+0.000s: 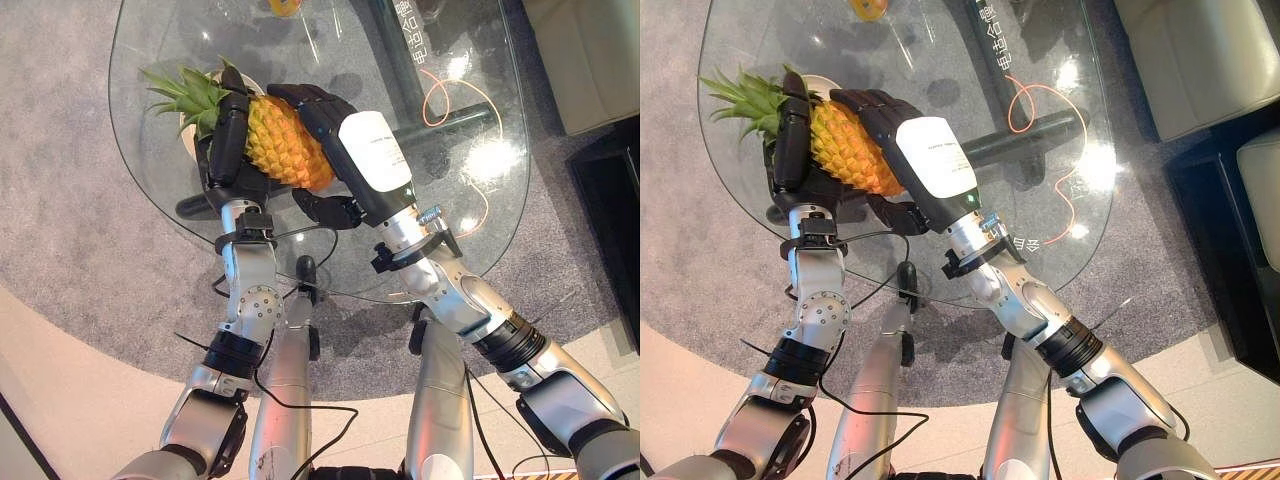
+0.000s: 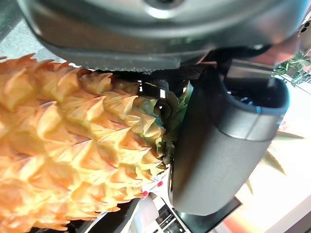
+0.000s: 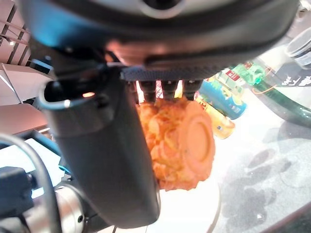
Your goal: Pick up the fruit to the plate
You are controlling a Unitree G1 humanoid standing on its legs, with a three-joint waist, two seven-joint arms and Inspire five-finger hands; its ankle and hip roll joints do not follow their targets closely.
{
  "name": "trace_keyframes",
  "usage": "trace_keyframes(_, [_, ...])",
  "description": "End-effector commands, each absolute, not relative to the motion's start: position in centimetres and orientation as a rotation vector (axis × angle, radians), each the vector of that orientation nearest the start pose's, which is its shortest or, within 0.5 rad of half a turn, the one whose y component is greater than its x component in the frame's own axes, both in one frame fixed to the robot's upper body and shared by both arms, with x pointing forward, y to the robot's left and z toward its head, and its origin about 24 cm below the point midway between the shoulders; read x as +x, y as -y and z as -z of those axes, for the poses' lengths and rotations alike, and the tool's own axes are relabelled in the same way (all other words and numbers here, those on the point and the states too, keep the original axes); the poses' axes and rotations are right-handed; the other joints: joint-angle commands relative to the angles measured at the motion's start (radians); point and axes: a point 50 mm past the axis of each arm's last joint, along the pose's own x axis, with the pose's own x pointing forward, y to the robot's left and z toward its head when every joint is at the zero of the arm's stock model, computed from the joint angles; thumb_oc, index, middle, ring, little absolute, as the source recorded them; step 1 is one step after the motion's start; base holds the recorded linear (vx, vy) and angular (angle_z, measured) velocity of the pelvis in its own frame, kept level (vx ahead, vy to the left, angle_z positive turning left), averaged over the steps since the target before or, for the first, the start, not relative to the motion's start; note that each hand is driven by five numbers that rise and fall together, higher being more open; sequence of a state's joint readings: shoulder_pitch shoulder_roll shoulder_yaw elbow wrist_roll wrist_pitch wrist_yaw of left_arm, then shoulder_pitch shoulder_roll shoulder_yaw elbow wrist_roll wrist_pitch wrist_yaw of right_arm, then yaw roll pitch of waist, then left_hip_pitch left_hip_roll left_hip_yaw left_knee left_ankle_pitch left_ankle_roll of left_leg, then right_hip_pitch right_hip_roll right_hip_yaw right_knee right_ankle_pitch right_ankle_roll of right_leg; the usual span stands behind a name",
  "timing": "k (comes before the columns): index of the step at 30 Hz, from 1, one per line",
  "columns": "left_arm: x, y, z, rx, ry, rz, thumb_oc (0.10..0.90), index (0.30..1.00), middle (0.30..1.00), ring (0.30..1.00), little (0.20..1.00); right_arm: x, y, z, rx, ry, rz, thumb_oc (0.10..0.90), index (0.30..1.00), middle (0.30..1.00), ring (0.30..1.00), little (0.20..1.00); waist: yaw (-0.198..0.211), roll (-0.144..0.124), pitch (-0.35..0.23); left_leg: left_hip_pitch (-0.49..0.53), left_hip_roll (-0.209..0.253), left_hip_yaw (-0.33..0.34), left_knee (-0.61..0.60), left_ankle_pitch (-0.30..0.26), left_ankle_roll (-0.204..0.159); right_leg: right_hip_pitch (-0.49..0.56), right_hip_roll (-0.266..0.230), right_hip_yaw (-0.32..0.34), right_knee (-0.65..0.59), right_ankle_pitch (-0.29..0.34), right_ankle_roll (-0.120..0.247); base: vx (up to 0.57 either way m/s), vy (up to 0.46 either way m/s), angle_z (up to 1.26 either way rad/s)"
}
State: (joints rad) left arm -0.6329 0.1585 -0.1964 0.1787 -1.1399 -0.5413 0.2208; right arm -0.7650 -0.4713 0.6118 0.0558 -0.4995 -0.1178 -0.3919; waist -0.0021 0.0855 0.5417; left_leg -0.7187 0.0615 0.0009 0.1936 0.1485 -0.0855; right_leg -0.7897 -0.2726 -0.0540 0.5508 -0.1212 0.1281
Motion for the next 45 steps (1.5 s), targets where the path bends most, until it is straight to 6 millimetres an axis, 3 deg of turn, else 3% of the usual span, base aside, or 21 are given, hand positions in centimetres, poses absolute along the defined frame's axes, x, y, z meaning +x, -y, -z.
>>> trace_keyframes(1, [30.9,-11.9,-26.2,-1.037,0.914,0.231,0.1,0.3,0.3,0.3,0.2,27.7,3.6,-27.1,-0.767,1.338,-0.136,0.8,0.9,0.9,0.9,0.9,0.029,-0.009,-0.022,0.006,-0.016,0.002,0.094,-0.098,0.032,0.048,0.006,-0.051,-0.163,0.141,-0.01,0.0,0.0,0.0])
trace_keyframes(28, [29.4,-15.0,-26.7,-1.073,1.026,-0.271,0.1,0.3,0.3,0.3,0.2,27.7,3.9,-27.3,-0.752,1.348,-0.087,0.8,0.9,0.9,0.9,0.9,0.039,-0.015,-0.022,0.014,-0.016,-0.004,0.067,-0.086,0.026,0.059,0.011,-0.061,-0.176,0.137,-0.009,0.0,0.0,0.0])
trace_keyframes(45, [28.4,-15.9,-27.4,-1.074,1.12,-0.399,0.1,0.3,0.3,0.3,0.2,28.1,4.4,-27.3,-0.746,1.335,-0.042,0.8,0.9,0.9,0.9,0.9,0.041,-0.02,-0.022,0.014,-0.016,-0.007,0.054,-0.074,0.024,0.063,0.012,-0.065,-0.191,0.147,-0.008,0.0,0.0,0.0])
